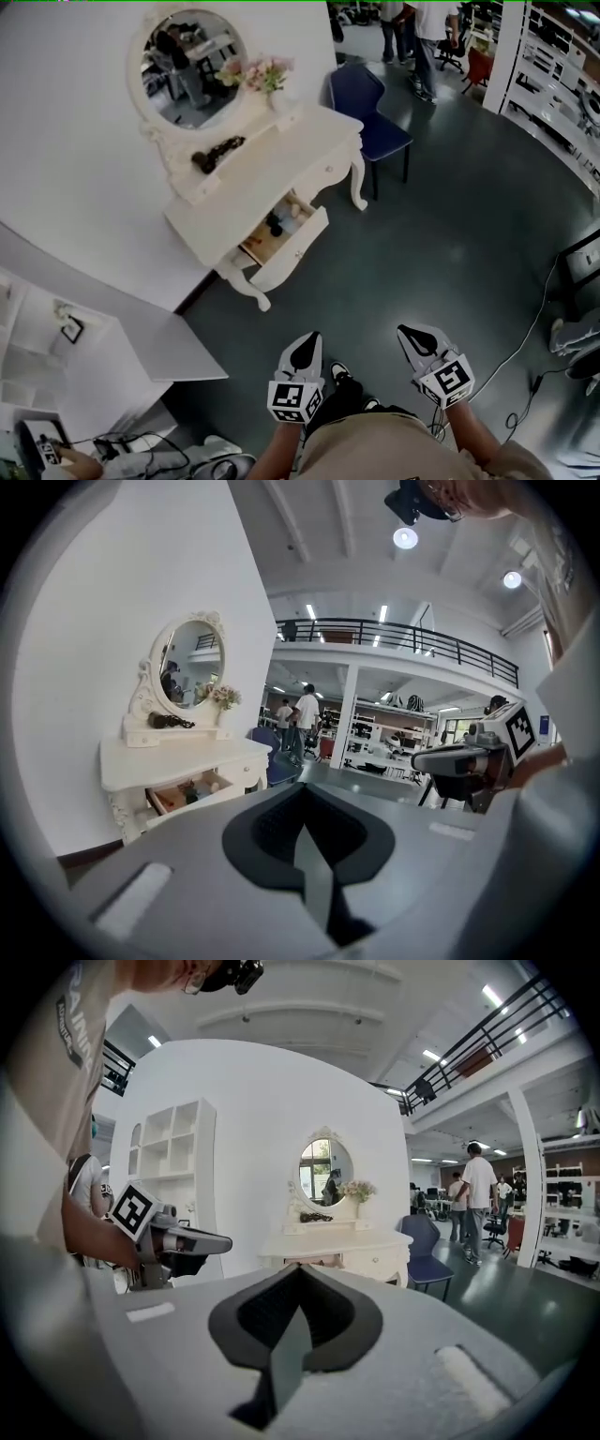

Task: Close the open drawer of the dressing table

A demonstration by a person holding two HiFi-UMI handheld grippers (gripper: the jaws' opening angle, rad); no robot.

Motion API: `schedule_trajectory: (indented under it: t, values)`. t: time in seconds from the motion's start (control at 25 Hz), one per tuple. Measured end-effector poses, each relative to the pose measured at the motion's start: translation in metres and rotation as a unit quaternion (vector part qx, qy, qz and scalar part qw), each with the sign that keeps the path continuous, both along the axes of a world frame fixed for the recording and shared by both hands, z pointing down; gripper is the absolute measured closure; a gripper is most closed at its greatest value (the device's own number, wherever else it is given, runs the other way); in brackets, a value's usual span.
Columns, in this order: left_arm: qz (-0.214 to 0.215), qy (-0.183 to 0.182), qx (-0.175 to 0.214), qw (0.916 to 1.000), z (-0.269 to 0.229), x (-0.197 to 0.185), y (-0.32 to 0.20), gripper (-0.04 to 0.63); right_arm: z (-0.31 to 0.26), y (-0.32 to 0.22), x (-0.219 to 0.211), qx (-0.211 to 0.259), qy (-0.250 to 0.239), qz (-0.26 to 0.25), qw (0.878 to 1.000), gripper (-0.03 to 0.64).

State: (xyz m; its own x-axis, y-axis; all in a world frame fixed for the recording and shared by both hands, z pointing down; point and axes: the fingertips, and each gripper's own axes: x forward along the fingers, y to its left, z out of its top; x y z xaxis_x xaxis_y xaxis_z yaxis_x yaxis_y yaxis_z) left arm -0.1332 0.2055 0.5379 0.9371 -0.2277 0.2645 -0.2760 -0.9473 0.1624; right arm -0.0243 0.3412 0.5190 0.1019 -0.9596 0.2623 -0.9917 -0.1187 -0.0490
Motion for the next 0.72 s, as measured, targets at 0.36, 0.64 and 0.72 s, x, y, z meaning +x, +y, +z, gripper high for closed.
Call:
schedule_trajectory:
  t: [0.36, 0.64, 0.72]
  values:
    - [0.036, 0.016, 0.022, 0.999, -0.02, 0.045, -0.055, 0.578, -0.033, -0.087, 0.042, 0.044, 0.008, 0.012, 0.999, 0.615]
    - [0.008, 0.006, 0.009, 0.9999, -0.015, 0.049, -0.096, 0.578, -0.017, -0.115, 0.058, 0.011, -0.006, -0.003, 1.0, 0.615]
    - [-0.002, -0.005, -0.002, 1.0, -0.008, 0.052, -0.105, 0.578, -0.016, -0.124, 0.066, 0.011, -0.013, -0.005, 1.0, 0.615]
